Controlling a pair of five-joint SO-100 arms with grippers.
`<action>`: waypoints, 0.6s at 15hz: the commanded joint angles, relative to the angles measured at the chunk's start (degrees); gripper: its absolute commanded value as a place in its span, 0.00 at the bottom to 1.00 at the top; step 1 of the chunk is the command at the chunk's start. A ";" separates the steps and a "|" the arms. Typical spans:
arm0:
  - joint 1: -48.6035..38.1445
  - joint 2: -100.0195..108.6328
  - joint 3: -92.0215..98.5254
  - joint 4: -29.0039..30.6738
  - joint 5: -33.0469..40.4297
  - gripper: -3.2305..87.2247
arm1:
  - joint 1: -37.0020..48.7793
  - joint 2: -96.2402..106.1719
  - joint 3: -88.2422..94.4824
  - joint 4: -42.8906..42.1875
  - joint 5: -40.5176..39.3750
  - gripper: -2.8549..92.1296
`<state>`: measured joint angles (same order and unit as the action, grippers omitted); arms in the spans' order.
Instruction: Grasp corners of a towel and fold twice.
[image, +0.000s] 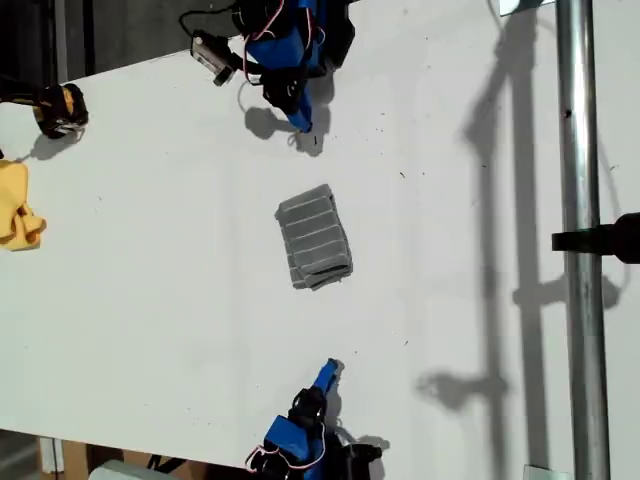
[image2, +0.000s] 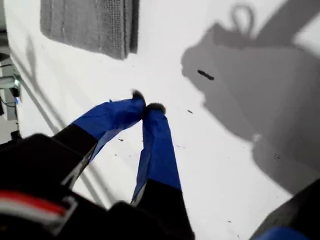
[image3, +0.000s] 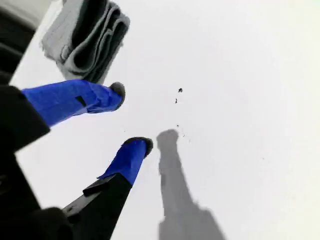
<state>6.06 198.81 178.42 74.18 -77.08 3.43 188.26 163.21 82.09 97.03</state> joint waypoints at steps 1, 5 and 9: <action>0.79 0.44 0.35 -0.09 21.88 0.20 | 0.97 -0.18 -0.18 0.53 -4.66 0.08; 0.79 0.44 0.35 0.18 20.13 0.18 | -9.23 -0.09 -0.62 2.02 -10.20 0.12; 0.79 0.44 0.35 0.18 20.13 0.17 | -15.47 0.00 -0.62 2.02 -10.20 0.12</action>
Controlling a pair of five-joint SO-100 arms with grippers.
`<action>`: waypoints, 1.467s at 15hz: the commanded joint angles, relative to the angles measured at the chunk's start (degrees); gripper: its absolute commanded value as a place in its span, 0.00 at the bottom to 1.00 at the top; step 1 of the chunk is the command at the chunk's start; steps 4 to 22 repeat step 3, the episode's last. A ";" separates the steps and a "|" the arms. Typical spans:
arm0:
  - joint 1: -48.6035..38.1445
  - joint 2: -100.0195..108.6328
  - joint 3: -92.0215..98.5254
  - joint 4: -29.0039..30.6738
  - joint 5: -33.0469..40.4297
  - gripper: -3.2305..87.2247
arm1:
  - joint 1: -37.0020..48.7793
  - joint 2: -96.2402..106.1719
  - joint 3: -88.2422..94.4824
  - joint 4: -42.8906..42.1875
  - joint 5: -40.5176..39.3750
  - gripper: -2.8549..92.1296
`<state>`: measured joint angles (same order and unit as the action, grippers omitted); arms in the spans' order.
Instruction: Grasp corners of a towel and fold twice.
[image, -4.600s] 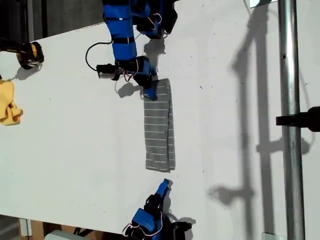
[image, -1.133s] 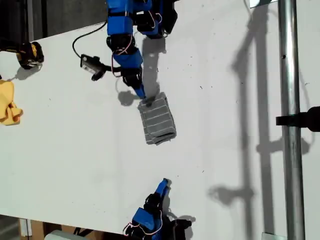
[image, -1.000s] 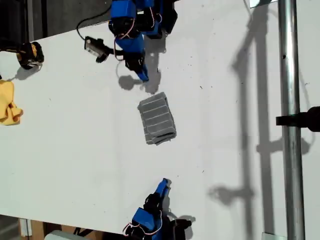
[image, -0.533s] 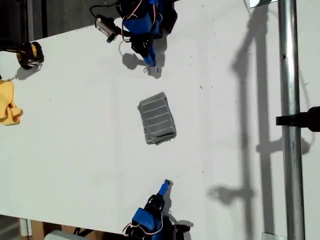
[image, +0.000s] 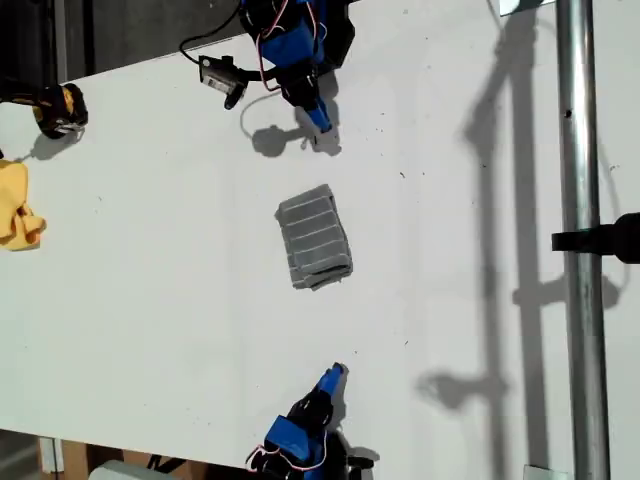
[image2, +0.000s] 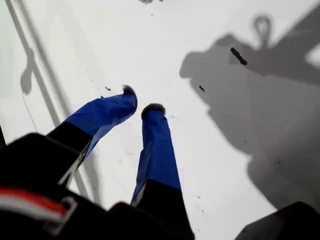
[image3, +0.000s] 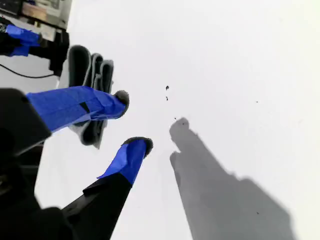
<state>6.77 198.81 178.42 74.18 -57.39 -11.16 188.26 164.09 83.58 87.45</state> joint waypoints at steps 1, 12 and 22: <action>0.09 0.44 0.35 0.18 0.44 0.17 | -1.32 0.00 -1.49 0.53 -0.62 0.12; 0.09 0.44 0.35 0.18 0.44 0.17 | -1.41 0.00 -1.49 0.53 -0.62 0.12; 0.09 0.44 0.35 0.18 0.44 0.17 | -1.41 0.00 -1.49 0.53 -0.62 0.12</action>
